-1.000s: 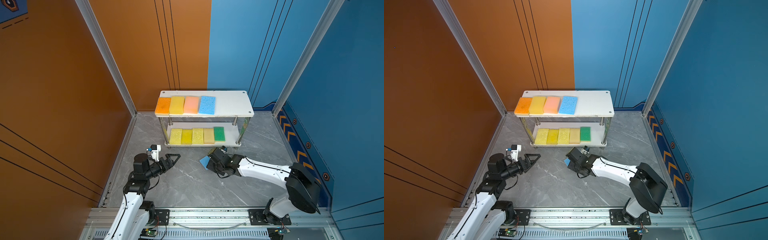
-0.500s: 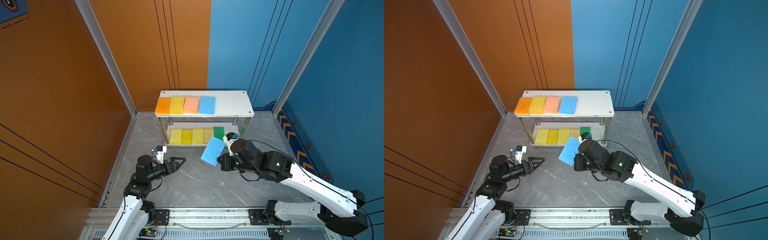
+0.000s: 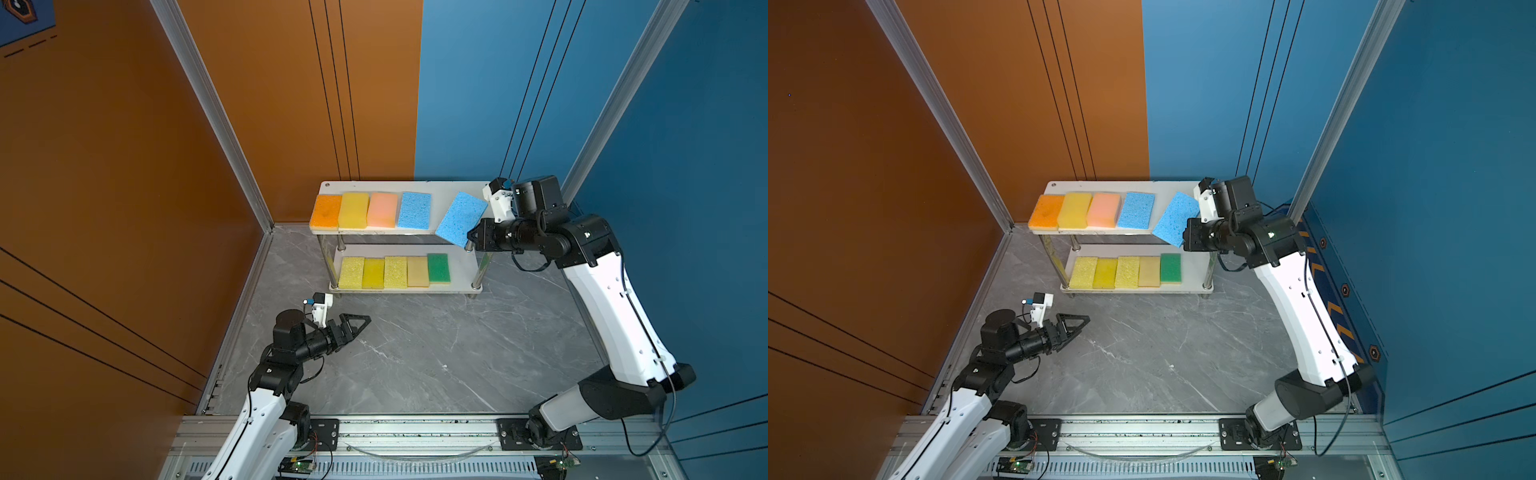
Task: Place and organize the cleaning sponges onto the shelf
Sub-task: 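Lift the second blue sponge onto the top shelf beside the first, then push the second blue sponge against the first with the right gripper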
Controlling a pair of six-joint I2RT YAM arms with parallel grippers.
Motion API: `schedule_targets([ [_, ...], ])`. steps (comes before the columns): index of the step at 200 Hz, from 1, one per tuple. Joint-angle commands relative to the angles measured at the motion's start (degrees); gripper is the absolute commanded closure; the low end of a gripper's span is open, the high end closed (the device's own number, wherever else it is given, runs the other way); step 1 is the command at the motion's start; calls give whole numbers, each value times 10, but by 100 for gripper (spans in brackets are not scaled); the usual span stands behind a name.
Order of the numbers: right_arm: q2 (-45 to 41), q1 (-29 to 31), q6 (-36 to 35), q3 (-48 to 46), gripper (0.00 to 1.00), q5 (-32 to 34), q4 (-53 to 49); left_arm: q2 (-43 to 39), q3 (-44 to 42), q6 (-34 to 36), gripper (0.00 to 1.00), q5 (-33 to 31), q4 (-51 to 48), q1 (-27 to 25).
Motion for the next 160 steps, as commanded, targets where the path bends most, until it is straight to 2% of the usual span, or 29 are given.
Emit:
schedule_targets([
  [1,59,-10,-53,85,100,-59,-72,9,16,15,4,11,-10,11],
  [20,106,-23,-60,153,100,-56,-100,16,18,19,4,20,-12,23],
  [35,124,-45,-57,172,100,-87,-102,22,19,23,4,27,-14,31],
  [42,131,-55,-55,179,86,-104,-102,25,20,25,4,30,-15,35],
  [55,136,-73,-50,184,50,-106,-100,28,20,27,4,34,-17,39],
  [59,136,-76,-50,185,43,-105,-100,28,21,29,4,35,-18,41],
  [65,135,-81,-50,186,37,-103,-100,29,20,30,4,36,-20,43],
  [87,126,-91,-42,179,35,-97,-85,27,18,31,4,37,-21,47],
  [123,91,-84,3,119,35,-109,3,25,17,24,4,34,-16,49],
  [160,113,-84,27,114,34,-121,36,13,20,26,4,32,-32,50],
])
